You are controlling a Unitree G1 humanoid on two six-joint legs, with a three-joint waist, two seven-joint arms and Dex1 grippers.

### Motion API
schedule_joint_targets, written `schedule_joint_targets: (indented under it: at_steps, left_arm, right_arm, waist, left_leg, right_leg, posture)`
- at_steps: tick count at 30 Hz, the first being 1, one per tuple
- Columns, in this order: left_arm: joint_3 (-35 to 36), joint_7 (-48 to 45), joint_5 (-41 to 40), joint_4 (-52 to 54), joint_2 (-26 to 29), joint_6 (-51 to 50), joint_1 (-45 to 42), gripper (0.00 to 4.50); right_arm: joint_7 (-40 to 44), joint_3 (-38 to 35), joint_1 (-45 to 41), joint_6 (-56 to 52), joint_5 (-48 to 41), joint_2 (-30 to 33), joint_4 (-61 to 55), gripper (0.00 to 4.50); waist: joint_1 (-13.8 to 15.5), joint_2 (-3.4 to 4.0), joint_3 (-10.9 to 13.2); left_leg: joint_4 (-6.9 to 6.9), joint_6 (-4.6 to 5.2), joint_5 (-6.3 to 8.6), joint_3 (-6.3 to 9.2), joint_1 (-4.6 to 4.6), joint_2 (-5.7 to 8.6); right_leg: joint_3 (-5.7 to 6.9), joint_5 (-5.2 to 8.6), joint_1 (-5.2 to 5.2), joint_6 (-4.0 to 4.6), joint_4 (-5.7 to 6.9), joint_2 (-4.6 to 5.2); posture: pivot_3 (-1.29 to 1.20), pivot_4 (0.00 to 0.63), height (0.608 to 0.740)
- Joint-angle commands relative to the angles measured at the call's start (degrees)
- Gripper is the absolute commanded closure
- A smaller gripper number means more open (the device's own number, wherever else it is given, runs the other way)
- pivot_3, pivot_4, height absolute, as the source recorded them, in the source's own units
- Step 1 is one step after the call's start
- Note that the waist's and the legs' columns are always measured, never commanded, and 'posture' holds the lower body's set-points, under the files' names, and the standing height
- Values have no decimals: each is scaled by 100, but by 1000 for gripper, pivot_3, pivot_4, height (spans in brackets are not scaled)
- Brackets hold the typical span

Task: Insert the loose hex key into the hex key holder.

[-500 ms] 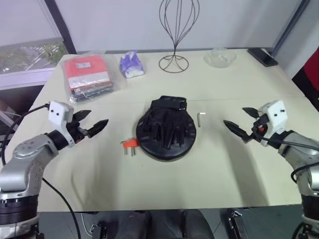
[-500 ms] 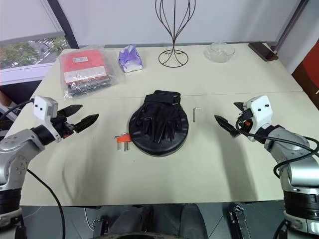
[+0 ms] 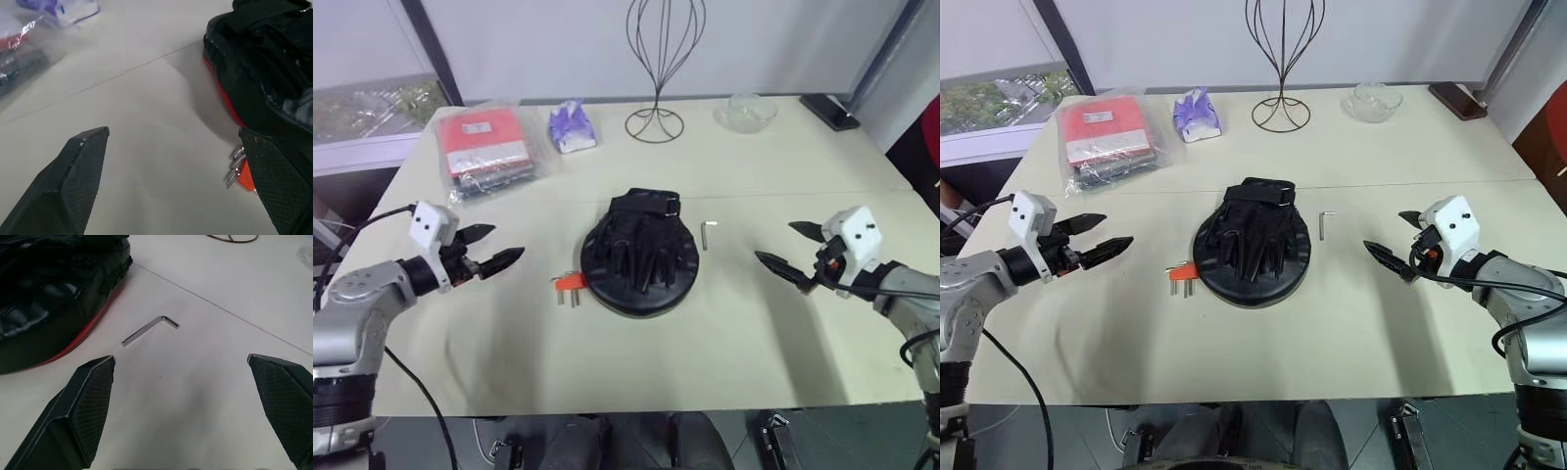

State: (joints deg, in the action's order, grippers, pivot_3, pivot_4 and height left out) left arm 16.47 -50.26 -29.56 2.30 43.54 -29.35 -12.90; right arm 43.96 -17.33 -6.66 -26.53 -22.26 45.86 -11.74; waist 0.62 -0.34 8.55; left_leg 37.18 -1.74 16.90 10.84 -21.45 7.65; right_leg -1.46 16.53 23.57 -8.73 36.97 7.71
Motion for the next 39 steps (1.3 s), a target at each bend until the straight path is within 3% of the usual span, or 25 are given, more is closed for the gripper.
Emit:
schedule_joint_targets:
  at_steps: [1,12,18,24,31,39]
  left_arm:
    - [-14,-138,37,16,92,166,-110,70]
    - [-257,-425,222,-228,113,350,-406,70]
    - [-451,-778,265,-80,226,422,-406,70]
    - [-678,-950,342,126,187,562,-212,70]
    - [-641,-829,339,281,68,551,-136,70]
    - [-656,-669,370,288,-86,611,-137,70]
  right_arm:
    - [2,-199,-38,107,-96,34,-279,0]
    - [-13,-119,-81,268,-44,10,-174,0]
    - [-186,-44,-535,-706,-1251,-381,-1072,0]
    - [-674,602,-623,-1236,-1688,-1174,-1623,0]
    - [-929,1601,-355,-1045,-1150,-1570,-1951,0]
    - [-955,2350,-332,-193,-100,-1764,-1122,0]
  waist:
    - [0,0,0]
    - [4,-1,1]
    - [-34,2,4]
    - [-16,0,6]
    - [1,2,9]
    - [-7,2,9]
  left_leg:
    - [0,0,0,0,0,0]
    - [1,0,0,0,0,0]
    - [0,0,0,0,0,-6]
    - [-2,0,1,0,0,-7]
    - [0,0,0,2,-1,-5]
    - [0,-1,0,1,0,-5]
  right_leg:
    - [0,0,0,0,0,0]
    - [0,0,-1,0,0,0]
    - [0,0,1,1,1,-3]
    - [0,-1,1,1,-1,-2]
    - [1,-1,2,2,1,-3]
    - [1,-2,5,3,4,-5]
  posture:
    - [0,150,740]
    - [0,150,740]
    - [0,150,740]
    - [0,150,740]
    - [0,150,740]
    - [0,150,740]
